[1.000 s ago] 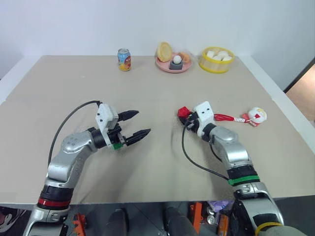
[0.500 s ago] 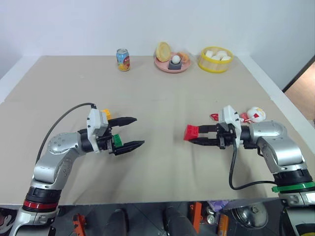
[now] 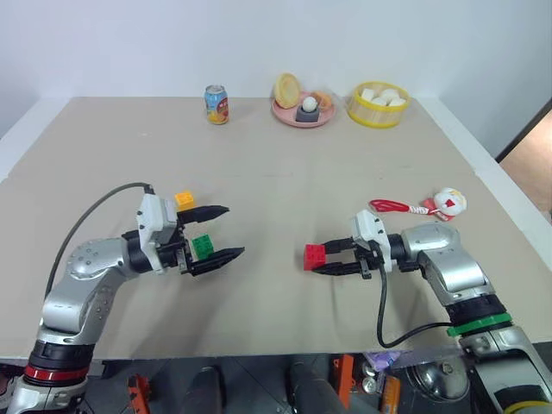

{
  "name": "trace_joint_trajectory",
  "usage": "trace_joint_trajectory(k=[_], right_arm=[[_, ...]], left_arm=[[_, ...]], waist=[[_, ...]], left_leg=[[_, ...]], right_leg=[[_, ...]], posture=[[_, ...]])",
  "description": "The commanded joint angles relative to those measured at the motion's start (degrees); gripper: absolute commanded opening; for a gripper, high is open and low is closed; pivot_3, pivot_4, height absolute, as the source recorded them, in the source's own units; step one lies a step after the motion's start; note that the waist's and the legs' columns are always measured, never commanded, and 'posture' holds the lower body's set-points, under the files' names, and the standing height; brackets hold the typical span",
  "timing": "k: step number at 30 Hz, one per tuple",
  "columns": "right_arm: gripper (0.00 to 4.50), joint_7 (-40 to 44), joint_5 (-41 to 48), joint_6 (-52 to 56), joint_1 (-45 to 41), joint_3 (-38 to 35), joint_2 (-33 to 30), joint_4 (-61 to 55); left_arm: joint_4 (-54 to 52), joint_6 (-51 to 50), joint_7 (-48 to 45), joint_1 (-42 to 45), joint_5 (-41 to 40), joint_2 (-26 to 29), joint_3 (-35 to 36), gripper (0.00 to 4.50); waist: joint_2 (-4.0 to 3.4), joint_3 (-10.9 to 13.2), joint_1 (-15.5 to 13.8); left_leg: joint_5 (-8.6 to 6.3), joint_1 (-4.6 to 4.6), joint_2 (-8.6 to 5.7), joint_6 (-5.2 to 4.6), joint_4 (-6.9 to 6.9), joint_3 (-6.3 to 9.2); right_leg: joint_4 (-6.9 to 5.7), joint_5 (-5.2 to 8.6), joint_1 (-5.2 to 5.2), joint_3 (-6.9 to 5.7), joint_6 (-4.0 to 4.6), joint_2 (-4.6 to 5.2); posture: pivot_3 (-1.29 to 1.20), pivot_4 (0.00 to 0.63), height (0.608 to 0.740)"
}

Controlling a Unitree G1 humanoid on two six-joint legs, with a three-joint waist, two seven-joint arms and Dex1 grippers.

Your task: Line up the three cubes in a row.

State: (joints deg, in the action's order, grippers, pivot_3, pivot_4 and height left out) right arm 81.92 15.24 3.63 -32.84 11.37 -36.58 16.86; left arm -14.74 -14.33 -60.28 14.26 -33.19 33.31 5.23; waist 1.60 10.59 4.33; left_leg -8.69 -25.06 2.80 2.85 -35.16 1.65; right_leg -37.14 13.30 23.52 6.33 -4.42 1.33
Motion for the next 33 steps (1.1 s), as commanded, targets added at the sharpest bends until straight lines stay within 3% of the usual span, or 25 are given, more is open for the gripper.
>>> trace_joint_trajectory(k=[1,18,33], right_arm=[[1.22,1.4,-0.9,-3.1,-3.1,0.0,1.2,3.8],[1.22,4.3,-5.4,-12.7,-4.2,0.2,1.1,15.0],[1.22,5.3,-5.4,-14.0,-4.9,-0.4,0.0,17.7]], left_arm=[[-2.9,-0.3,0.8,-0.2,-1.1,1.0,1.6,4.35],[-4.1,-1.2,2.6,-0.2,-2.3,1.5,2.2,4.35],[-3.2,-0.8,2.0,0.2,-2.3,1.6,2.4,4.35]], waist=[[0.00,0.0,0.0],[0.01,0.0,0.0],[0.01,0.0,-0.2]], left_leg=[[0.00,0.00,0.00,0.00,0.00,0.01],[0.00,0.02,0.00,0.00,0.00,0.03],[0.00,0.04,-0.03,0.00,-0.10,0.04]], right_leg=[[0.00,0.00,0.00,-0.01,0.00,-0.01],[0.00,0.01,-0.07,-0.01,-0.01,-0.01],[0.00,-0.01,-0.16,-0.01,-0.02,0.02]], posture=[[0.00,0.150,0.740],[0.00,0.150,0.740],[0.00,0.150,0.740]])
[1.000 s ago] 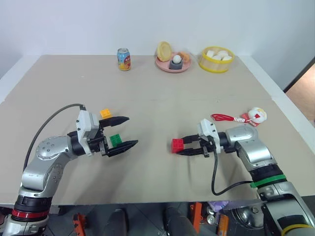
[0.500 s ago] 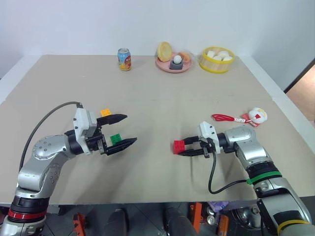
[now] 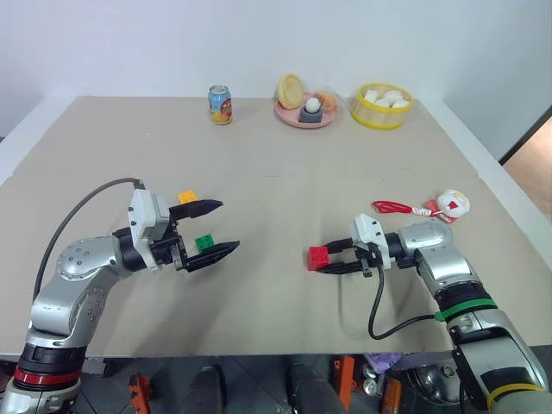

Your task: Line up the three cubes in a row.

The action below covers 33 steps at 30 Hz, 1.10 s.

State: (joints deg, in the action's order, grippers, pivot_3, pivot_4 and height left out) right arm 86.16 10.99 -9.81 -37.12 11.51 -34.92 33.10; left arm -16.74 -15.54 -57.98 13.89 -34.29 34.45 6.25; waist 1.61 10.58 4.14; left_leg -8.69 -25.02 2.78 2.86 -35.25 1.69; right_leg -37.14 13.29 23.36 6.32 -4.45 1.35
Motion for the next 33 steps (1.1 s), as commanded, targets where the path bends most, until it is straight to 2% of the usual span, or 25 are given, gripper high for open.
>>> trace_joint_trajectory(k=[1,6,7,14,19,28,30,33], right_arm=[[1.22,0.9,-1.5,-0.7,-0.7,-0.5,-1.6,1.8],[1.22,-0.1,-2.3,-0.8,-1.4,-0.1,-0.9,4.3],[2.02,-0.3,-2.3,-0.7,-1.6,0.0,-0.7,4.8],[4.41,-2.2,-3.6,-0.9,-2.9,-0.4,0.1,7.7],[4.47,0.4,-3.2,1.3,-2.5,-0.4,-1.9,6.3],[4.47,5.2,-1.9,4.9,-2.1,-2.2,-10.3,4.7],[4.47,4.1,-0.9,5.4,-2.8,-3.7,-11.7,5.3],[4.47,-2.8,4.0,10.9,-7.7,-10.7,-12.0,6.6]], left_arm=[[-1.1,0.4,-0.3,0.6,-1.2,0.5,1.4,4.35],[-0.9,0.5,-0.4,0.7,-1.1,0.4,1.3,4.35],[-0.9,0.5,-0.4,0.8,-1.1,0.4,1.3,4.35],[-0.4,0.7,-0.3,1.2,-0.8,0.2,1.1,4.35],[0.3,0.9,-0.2,2.0,-0.5,-0.1,0.7,4.35],[-0.1,-4.0,0.0,-0.4,-3.1,1.8,2.5,4.35],[-0.7,-5.5,1.6,-1.1,-4.2,1.8,3.9,4.35],[-0.9,-6.9,7.3,-2.4,-6.9,0.4,9.5,4.35]], waist=[[0.00,0.0,0.0],[0.00,0.0,0.0],[0.01,0.0,0.0],[0.01,0.0,0.1],[0.01,0.0,0.1],[0.01,0.0,-0.8],[0.00,0.0,-0.8],[-0.04,0.1,-0.6]], left_leg=[[0.00,0.00,0.00,0.00,-0.01,0.00],[0.00,0.00,0.00,0.00,-0.07,0.00],[0.00,0.00,0.00,0.00,-0.10,0.00],[0.01,0.03,0.01,0.00,-0.12,-0.03],[0.01,0.01,0.01,0.01,-0.11,-0.03],[0.01,-0.04,-0.03,0.01,-0.10,-0.03],[0.01,-0.04,-0.03,0.01,-0.10,-0.03],[0.01,-0.04,-0.01,0.01,-0.10,-0.05]], right_leg=[[0.00,0.00,-0.01,0.00,0.00,0.00],[0.00,-0.05,-0.03,0.00,-0.04,0.00],[0.00,-0.07,-0.04,0.00,-0.04,0.00],[-0.01,-0.12,-0.04,0.01,-0.01,-0.01],[0.00,-0.10,-0.04,0.02,-0.04,-0.01],[0.01,-0.04,0.00,0.02,-0.08,0.05],[0.01,-0.04,0.01,0.02,-0.07,0.04],[0.00,-0.06,0.05,0.02,-0.04,0.04]], posture=[[0.00,0.150,0.740],[0.00,0.150,0.740],[0.00,0.150,0.740],[0.00,0.150,0.740],[0.00,0.150,0.740],[0.00,0.150,0.740],[0.00,0.150,0.740],[0.00,0.150,0.740]])
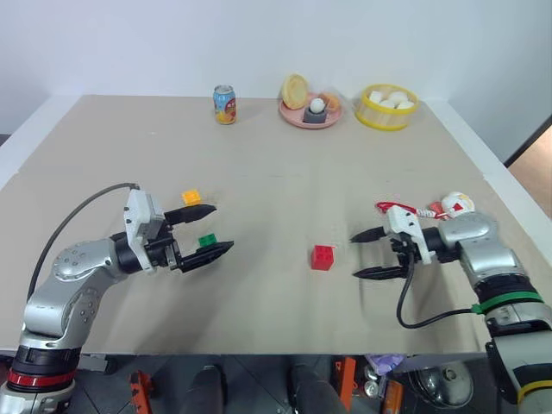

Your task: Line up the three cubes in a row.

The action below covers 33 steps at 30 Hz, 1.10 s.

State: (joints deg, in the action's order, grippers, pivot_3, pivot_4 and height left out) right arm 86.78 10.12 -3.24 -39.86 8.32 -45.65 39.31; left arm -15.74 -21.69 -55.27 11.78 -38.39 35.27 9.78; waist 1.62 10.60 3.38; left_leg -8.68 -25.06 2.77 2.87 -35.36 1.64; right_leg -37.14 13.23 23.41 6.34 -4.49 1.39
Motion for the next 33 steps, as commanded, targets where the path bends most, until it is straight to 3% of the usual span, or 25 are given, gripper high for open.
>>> trace_joint_trajectory(k=[1,8,15,21,33], right_arm=[[4.47,-5.1,6.4,6.5,-6.4,-9.5,-1.0,0.3],[4.47,-15.5,12.6,16.5,-12.5,-17.1,4.2,-5.4],[4.47,-20.3,13.7,21.0,-7.4,-13.0,12.8,-22.3],[4.47,-20.3,16.4,25.0,-5.1,-11.2,15.2,-30.6],[4.47,-22.7,21.0,30.6,-2.9,-12.3,14.8,-39.7]], left_arm=[[-2.1,-0.6,6.4,-0.8,-2.8,-0.9,7.3,4.35],[-3.1,0.3,12.3,-3.9,-2.0,-2.4,10.9,4.35],[-6.1,1.3,10.5,-11.5,2.2,-0.9,7.6,4.35],[-5.6,7.2,4.9,-16.9,8.1,0.7,2.9,4.35],[5.9,11.7,0.9,-10.9,9.1,1.6,3.7,4.35]], waist=[[-0.10,0.1,0.4],[-0.09,0.1,1.1],[-0.10,0.1,1.1],[-0.11,0.1,0.8],[-0.10,0.1,0.9]], left_leg=[[0.00,0.00,0.00,0.00,0.00,-0.04],[0.00,0.06,0.05,0.00,0.03,-0.02],[-0.02,-0.04,0.06,0.02,0.15,-0.02],[-0.06,-0.10,0.04,0.09,0.22,-0.03],[-0.05,-0.13,0.16,0.08,0.39,-0.20]], right_leg=[[-0.01,-0.03,0.04,0.02,0.02,0.01],[0.00,-0.08,0.04,-0.01,0.07,-0.05],[-0.01,0.04,0.13,0.01,0.06,-0.06],[0.00,0.13,0.18,0.01,0.10,-0.02],[-0.01,0.02,0.47,-0.02,0.28,-0.03]], posture=[[0.00,0.150,0.740],[0.00,0.150,0.740],[0.00,0.150,0.740],[0.00,0.150,0.740],[0.00,0.150,0.740]])
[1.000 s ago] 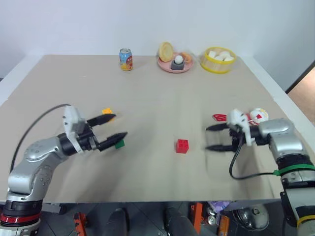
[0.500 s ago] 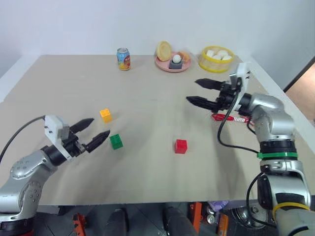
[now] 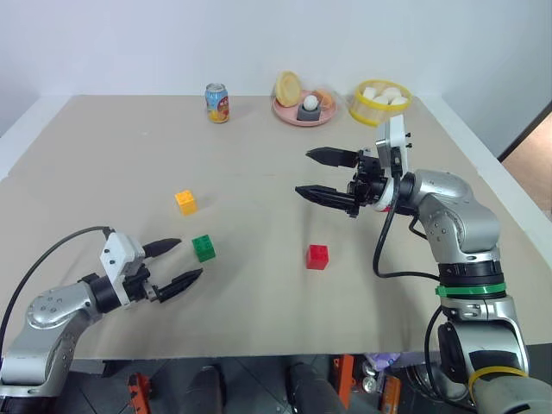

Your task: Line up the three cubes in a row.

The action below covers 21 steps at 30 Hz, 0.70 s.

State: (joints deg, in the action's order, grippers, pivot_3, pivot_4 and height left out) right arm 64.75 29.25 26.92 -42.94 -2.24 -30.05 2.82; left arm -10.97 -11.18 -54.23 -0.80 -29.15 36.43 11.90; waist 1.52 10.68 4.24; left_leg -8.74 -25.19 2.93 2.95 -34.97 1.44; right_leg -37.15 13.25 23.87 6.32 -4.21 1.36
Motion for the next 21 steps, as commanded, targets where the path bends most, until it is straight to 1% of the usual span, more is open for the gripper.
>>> trace_joint_trajectory(k=[1,11,21], right_arm=[[4.47,-1.0,2.0,0.6,0.4,-1.9,-0.9,-3.6],[4.47,-3.6,3.5,1.6,1.8,-2.9,-2.1,-6.5],[4.47,-5.6,4.3,1.6,2.8,-3.0,-2.5,-8.1]], left_arm=[[1.8,1.2,-0.3,2.4,-0.1,0.5,1.5,4.35],[8.8,3.5,-4.7,7.6,1.9,-0.7,-3.5,4.35],[17.0,6.2,-5.3,12.3,6.0,-2.7,-7.0,4.35]], waist=[[0.00,0.0,0.0],[0.01,0.0,0.0],[0.02,0.0,0.0]], left_leg=[[0.00,0.00,0.01,0.00,0.02,-0.01],[0.00,0.02,0.02,0.00,0.26,-0.03],[0.02,0.02,0.02,-0.02,0.26,-0.02]], right_leg=[[0.00,0.00,0.01,0.00,0.00,-0.01],[-0.02,0.12,0.08,0.01,0.02,-0.04],[-0.06,0.10,0.08,0.01,0.01,-0.06]], posture=[[0.00,0.150,0.740],[0.00,0.150,0.740],[0.00,0.150,0.740]])
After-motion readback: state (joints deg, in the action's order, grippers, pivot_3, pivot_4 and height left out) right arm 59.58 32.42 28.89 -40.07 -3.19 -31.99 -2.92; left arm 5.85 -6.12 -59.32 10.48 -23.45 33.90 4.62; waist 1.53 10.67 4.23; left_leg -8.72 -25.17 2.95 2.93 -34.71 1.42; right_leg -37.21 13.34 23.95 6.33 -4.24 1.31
